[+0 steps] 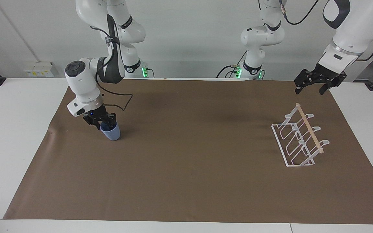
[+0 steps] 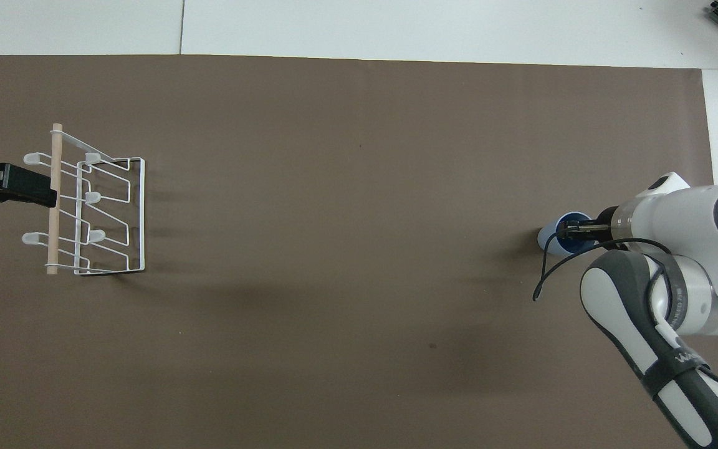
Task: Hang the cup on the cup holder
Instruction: 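Reach the right gripper to the light-blue cup and grasp its rim, then lift the cup with the right gripper while the left gripper approaches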
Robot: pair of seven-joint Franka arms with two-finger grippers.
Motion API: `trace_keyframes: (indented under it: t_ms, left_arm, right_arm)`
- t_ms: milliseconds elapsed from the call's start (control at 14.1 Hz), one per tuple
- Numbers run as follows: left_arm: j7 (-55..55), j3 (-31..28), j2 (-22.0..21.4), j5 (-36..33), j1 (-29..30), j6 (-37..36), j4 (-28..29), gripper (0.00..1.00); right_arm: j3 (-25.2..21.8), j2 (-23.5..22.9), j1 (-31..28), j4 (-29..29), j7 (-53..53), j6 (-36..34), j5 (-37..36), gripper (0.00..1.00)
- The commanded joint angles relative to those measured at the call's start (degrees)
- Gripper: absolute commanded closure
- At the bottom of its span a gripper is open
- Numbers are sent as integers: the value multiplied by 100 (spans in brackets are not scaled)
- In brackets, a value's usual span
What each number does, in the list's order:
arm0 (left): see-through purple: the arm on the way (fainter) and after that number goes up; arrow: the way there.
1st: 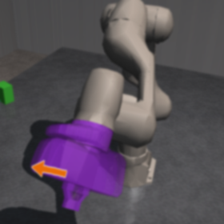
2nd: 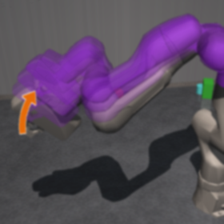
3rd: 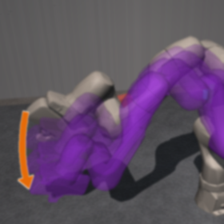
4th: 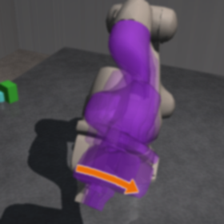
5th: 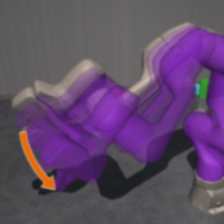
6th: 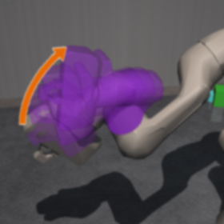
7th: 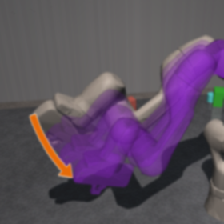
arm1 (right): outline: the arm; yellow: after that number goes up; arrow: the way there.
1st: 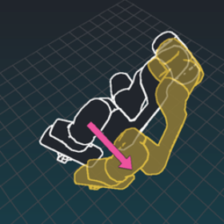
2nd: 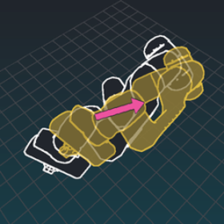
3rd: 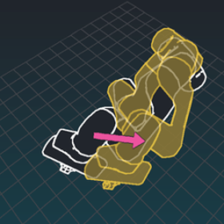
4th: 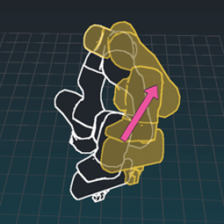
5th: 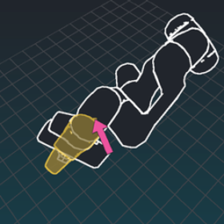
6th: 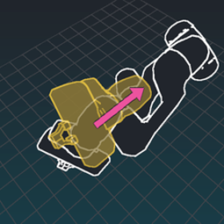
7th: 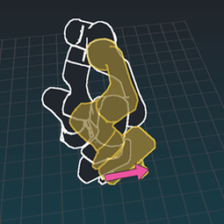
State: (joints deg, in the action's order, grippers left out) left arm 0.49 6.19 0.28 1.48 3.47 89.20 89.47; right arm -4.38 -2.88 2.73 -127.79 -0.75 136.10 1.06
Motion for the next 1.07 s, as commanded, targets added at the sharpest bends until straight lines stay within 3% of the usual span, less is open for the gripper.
trace_keyframes:
  t_ms: [0,213,854,996]
  left_arm:
    - [13,-4,-142,-8,39,106,176,0]
    - [13,-4,-203,-8,31,124,316,0]
    - [-110,-4,-388,45,39,124,642,0]
    - [-889,5,-397,228,31,89,659,0]
  right_arm:
    - [42,-10,-27,-9,-84,101,87,68]
    - [42,-10,-27,-9,-84,101,87,99]
    - [68,-19,-35,9,-75,66,104,100]
    - [156,-19,-35,18,-23,49,829,100]
